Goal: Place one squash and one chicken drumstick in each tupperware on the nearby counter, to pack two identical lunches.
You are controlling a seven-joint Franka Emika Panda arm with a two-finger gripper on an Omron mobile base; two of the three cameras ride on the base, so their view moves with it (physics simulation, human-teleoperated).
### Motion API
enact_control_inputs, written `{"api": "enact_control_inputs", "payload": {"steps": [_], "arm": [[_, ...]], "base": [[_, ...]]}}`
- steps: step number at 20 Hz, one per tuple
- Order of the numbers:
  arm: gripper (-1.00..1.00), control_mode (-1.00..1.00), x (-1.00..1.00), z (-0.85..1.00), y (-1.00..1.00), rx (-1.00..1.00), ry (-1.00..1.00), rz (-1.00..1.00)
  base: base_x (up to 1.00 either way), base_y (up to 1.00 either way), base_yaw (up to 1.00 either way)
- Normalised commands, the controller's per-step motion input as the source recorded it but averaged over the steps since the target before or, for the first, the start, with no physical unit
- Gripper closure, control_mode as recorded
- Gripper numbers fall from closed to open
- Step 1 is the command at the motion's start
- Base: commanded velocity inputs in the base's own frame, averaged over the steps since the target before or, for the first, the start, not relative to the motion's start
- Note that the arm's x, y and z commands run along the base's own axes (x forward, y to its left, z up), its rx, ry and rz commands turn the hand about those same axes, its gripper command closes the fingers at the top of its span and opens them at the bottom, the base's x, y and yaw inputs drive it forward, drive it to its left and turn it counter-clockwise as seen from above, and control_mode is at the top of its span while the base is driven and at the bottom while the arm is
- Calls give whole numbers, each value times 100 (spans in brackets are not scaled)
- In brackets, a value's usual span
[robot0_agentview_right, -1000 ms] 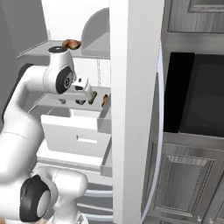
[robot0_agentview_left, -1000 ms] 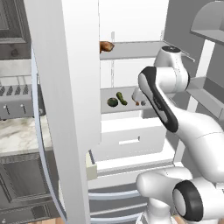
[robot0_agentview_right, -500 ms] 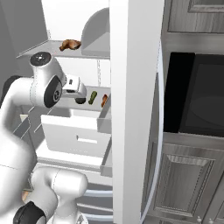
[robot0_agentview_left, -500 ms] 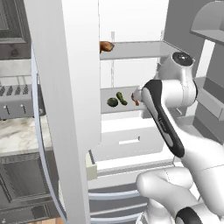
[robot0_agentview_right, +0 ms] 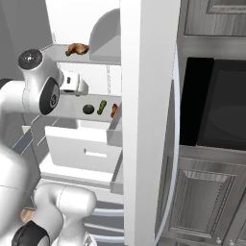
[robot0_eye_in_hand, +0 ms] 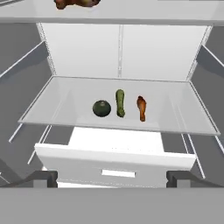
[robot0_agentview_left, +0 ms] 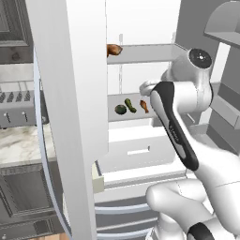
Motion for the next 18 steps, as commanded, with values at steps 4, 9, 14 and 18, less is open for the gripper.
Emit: {"api": "enact_control_inputs", "payload": {"steps": [4,9,14,18], "arm": [[-100,-100,0,47,7,6,0,0],[-100,-100,0,19,32,1,0,0],[-100,-100,0,17,38,7,1,0],[-100,-100,6,21,18,12,-2,0]], "base": [[0,0,0],[0,0,0],[0,0,0],[0,0,0]]}}
